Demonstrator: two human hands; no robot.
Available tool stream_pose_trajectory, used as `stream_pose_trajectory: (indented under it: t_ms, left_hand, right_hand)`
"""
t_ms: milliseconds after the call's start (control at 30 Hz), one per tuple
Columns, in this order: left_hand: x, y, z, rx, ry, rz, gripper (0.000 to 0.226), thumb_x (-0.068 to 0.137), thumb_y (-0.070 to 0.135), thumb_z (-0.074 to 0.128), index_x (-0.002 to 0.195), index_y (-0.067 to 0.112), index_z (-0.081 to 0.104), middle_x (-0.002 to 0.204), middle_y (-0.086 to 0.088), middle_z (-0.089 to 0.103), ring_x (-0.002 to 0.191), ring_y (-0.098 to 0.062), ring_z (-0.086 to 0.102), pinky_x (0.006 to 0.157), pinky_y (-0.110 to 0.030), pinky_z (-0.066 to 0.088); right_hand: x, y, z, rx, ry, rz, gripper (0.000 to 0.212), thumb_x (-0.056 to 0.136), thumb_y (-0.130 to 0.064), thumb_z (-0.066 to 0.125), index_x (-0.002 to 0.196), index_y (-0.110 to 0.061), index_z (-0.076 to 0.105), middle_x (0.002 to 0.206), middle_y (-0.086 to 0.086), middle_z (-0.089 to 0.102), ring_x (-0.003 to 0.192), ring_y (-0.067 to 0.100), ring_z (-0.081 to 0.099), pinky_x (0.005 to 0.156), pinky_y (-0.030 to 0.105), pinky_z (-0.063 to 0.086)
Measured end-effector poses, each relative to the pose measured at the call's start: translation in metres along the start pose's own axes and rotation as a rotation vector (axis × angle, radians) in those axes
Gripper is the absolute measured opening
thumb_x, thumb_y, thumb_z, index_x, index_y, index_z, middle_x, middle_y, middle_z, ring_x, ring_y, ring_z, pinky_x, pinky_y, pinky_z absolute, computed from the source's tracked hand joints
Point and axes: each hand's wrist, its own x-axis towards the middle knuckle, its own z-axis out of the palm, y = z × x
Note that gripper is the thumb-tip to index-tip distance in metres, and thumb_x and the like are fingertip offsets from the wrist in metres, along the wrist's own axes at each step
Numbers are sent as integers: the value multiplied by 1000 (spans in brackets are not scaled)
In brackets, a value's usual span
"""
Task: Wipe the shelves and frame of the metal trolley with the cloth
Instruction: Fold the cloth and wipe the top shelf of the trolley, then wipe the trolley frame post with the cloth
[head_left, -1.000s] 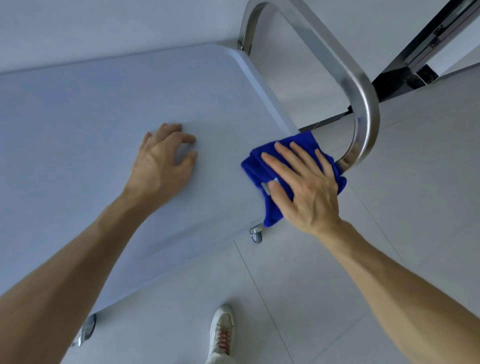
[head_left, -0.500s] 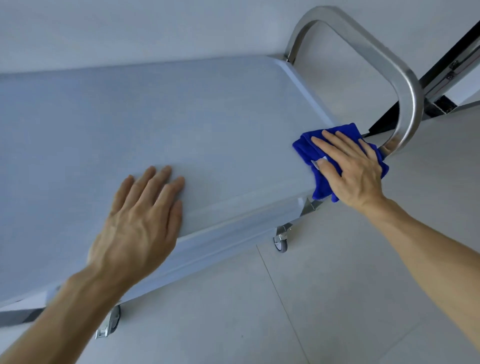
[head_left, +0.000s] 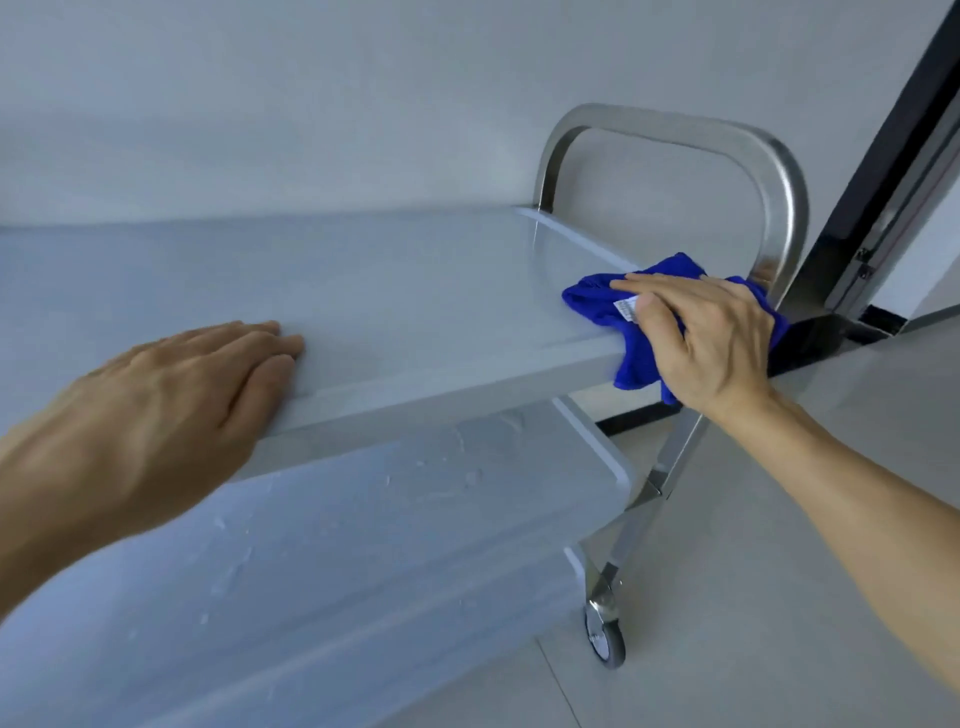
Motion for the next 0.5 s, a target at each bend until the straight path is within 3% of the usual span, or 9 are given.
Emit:
stream_pose_trajectory:
  t_ms: [67, 167, 300, 400, 500]
  left_hand:
    - [-2, -6, 2, 73, 78, -8, 41, 98, 67, 19, 113, 50, 53, 117, 24, 64, 106, -25, 68, 85, -54, 56]
    - [-12, -1, 8, 239, 199, -82, 49, 98, 67, 18, 98, 40, 59, 95, 16, 71, 88, -28, 71, 72, -48, 57]
    - [-21, 30, 13, 339, 194, -194, 61, 96, 64, 2, 93, 32, 54, 90, 5, 72, 80, -34, 68, 67, -43, 55]
    - [-20, 50, 4, 340, 179, -197, 58, 94, 57, 3, 92, 28, 52, 86, 0, 71, 77, -35, 68, 65, -41, 54]
    - [-24, 61, 2, 339, 212, -198, 56, 93, 55, 7, 91, 26, 55, 81, -1, 70, 73, -35, 68, 61, -40, 53]
  right_hand:
    - [-3, -1, 2, -18, 57, 28, 37, 97, -19, 44, 88, -14, 79, 82, -2, 78, 73, 23, 70, 68, 40, 49]
    - [-9, -2, 3, -45, 88, 62, 42, 97, -26, 41, 70, -14, 71, 52, -2, 56, 51, 25, 51, 59, 43, 45]
    - [-14, -16, 2, -50, 187, 121, 39, 95, -21, 55, 56, -15, 54, 49, -7, 42, 48, 26, 43, 66, 43, 45]
    - [-18, -51, 8, -61, 263, 212, 35, 92, -22, 56, 59, -16, 60, 59, 3, 65, 61, 32, 58, 82, 43, 42]
    - [-22, -111, 25, 23, 287, 137, 31, 89, -30, 54, 63, -18, 66, 66, 0, 70, 66, 29, 62, 81, 42, 42]
